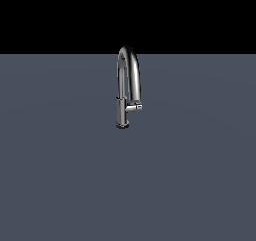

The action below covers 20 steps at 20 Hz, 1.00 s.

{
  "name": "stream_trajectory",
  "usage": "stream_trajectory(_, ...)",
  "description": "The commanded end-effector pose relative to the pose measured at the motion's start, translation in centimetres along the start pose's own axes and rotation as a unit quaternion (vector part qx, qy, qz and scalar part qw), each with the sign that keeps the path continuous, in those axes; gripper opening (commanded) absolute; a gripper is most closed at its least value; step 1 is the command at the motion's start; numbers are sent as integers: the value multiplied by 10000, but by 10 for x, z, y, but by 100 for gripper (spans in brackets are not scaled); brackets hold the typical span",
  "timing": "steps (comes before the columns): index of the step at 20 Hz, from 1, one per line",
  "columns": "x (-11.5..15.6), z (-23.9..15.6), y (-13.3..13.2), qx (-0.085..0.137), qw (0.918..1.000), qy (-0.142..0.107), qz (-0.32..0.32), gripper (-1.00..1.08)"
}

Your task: Turn on the faucet by rotating a designated handle.

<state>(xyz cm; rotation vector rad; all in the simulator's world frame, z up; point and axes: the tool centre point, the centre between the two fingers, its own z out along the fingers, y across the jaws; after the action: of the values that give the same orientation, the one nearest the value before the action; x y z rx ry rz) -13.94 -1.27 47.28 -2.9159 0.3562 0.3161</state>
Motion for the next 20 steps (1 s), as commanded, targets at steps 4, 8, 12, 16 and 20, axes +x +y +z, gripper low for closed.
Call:
stream_trajectory(4, 32, 5, -5, 284, 9983, -408, 293, -100)
stream_trajectory(8, 54, 10, -7, 492, 9950, -707, 504, -100)
stream_trajectory(12, 77, 16, -8, 702, 9899, -1007, 715, -100)
stream_trajectory(16, 100, 23, -9, 912, 9829, -1307, 926, -100)
stream_trajectory(20, 122, 32, -9, 1124, 9740, -1608, 1135, -100)
